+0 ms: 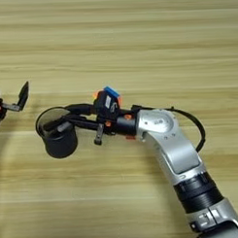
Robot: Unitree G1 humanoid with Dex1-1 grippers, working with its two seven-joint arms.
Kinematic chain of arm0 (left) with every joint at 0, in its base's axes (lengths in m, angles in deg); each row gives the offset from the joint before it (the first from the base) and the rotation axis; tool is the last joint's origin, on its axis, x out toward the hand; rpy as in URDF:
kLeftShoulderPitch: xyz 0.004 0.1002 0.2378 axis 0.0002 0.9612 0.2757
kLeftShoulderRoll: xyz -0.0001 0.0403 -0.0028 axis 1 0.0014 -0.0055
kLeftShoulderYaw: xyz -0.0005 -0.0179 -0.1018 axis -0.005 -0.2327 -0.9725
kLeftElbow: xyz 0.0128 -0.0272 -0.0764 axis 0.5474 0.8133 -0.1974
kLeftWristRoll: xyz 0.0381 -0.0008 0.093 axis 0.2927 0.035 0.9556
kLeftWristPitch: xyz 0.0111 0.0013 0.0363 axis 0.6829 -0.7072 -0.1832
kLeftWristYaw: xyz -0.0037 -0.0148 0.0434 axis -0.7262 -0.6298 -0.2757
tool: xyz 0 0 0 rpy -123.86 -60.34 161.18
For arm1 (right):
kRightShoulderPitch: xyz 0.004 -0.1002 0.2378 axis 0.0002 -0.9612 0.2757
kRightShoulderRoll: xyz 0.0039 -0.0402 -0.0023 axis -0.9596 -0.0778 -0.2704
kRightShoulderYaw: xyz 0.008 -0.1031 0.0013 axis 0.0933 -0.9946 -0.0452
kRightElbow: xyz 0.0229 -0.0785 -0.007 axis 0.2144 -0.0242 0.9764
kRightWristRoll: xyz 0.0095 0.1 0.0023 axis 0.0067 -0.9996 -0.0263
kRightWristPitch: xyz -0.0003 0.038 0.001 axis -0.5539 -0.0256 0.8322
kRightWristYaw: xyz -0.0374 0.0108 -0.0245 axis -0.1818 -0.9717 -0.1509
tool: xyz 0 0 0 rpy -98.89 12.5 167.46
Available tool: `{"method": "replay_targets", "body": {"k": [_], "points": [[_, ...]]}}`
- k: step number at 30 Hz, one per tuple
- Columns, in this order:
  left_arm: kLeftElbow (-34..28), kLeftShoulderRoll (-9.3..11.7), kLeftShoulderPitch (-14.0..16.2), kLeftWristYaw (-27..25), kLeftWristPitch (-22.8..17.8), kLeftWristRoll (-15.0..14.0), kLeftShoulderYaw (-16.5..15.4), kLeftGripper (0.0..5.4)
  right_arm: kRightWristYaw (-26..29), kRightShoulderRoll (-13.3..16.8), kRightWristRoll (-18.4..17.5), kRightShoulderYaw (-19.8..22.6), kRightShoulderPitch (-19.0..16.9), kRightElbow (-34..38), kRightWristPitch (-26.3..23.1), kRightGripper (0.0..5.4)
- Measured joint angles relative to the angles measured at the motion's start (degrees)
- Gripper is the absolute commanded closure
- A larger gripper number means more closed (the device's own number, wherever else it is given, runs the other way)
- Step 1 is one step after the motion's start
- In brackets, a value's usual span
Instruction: Move the objects on the table
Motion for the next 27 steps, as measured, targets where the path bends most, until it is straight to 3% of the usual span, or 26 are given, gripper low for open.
{"method": "replay_targets", "body": {"k": [5,14,21,27], "points": [[0.1,-0.13,0.0,0.12,0.07,0.04,0.04,0.0,-0.04,1.72,-3.59,2.49,0.08,5.15,-2.86,4.65],[0.85,-0.21,-0.14,0.52,0.15,0.14,0.12,0.0,-0.24,5.19,-6.93,8.42,-0.16,9.53,-4.66,4.65],[1.7,-0.19,-0.74,0.57,0.25,0.17,0.2,0.0,-0.97,9.46,-11.05,16.13,-3.03,12.85,-5.79,4.65],[2.87,-0.18,-1.4,0.56,0.62,0.28,0.22,0.0,-1.03,11.29,-11.27,17.35,-5.7,13.17,-5.86,4.65]]}}
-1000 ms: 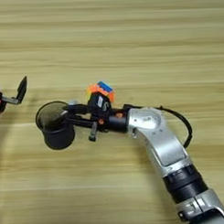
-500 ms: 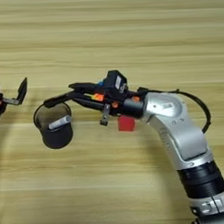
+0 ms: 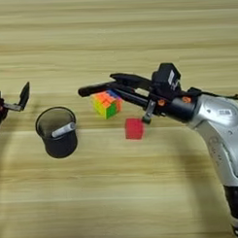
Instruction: Move the objects on the table
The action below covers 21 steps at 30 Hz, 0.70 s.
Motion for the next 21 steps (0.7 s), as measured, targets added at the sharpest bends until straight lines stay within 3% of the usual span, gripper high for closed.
{"method": "replay_targets", "body": {"k": [6,11,21], "points": [[0.5,0.0,-0.54,0.01,0.16,0.09,0.02,0.0,0.06,0.36,1.03,-1.49,-2.57,-1.68,0.31,4.65],[0.74,-0.01,-0.68,0.07,0.27,0.19,0.06,0.0,-0.04,-0.46,5.67,-5.37,-5.19,-7.81,2.79,4.65],[1.18,-0.01,-0.83,0.19,1.33,0.61,0.33,0.0,-0.24,-2.65,9.71,-8.88,-6.19,-17.43,8.22,4.65]]}}
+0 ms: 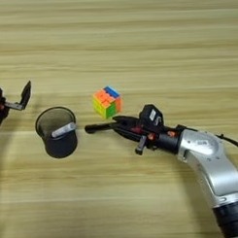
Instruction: Move the objects on the table
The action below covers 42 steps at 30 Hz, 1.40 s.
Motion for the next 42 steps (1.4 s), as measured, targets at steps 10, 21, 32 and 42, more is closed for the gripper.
{"method": "replay_targets", "body": {"k": [10,21,32,42], "points": [[0.4,0.0,-0.24,0.38,0.34,0.11,0.09,0.0,0.16,-0.18,3.65,-1.78,-4.67,-7.98,3.32,4.77],[0.51,0.0,-0.29,0.4,0.38,0.22,0.2,0.0,1.23,0.22,4.59,-2.41,-4.82,-10.1,5.51,5.38],[0.63,0.01,-0.3,0.4,0.41,0.53,0.18,0.0,1.3,0.24,4.1,-1.78,-5.06,-8.86,4.11,4.2],[0.98,0.0,-0.36,0.4,0.43,0.95,0.16,0.0,1.51,0.25,0.65,0.31,-5.31,-1.59,1.59,3.14]]}}
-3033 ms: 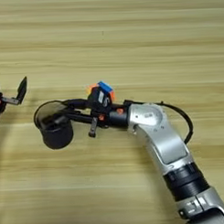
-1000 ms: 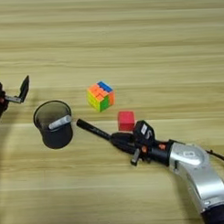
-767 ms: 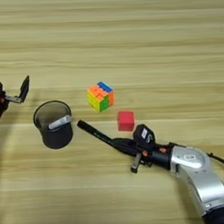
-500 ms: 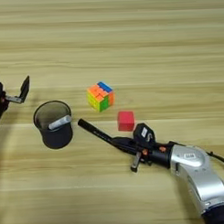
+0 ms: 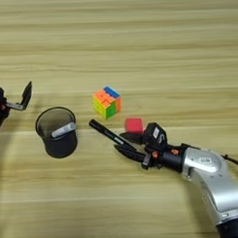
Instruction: Move the objects on the table
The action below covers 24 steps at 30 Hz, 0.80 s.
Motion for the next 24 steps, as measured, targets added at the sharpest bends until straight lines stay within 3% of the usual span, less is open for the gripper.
{"method": "replay_targets", "body": {"k": [13,22,24], "points": [[0.79,0.0,-0.39,0.03,0.1,0.07,0.0,0.0,-1.7,0.1,-1.47,0.25,1.94,11.58,-3.92,1.68],[1.28,0.0,-0.75,0.21,0.51,0.13,0.02,0.0,-1.49,-0.42,-1.38,-3.43,4.74,13.26,-5.21,0.67],[1.33,0.0,-0.78,0.33,0.6,0.14,0.01,0.0,-2.12,-1.81,-1.16,-4.77,6.25,12.85,-5.81,0.51]]}}
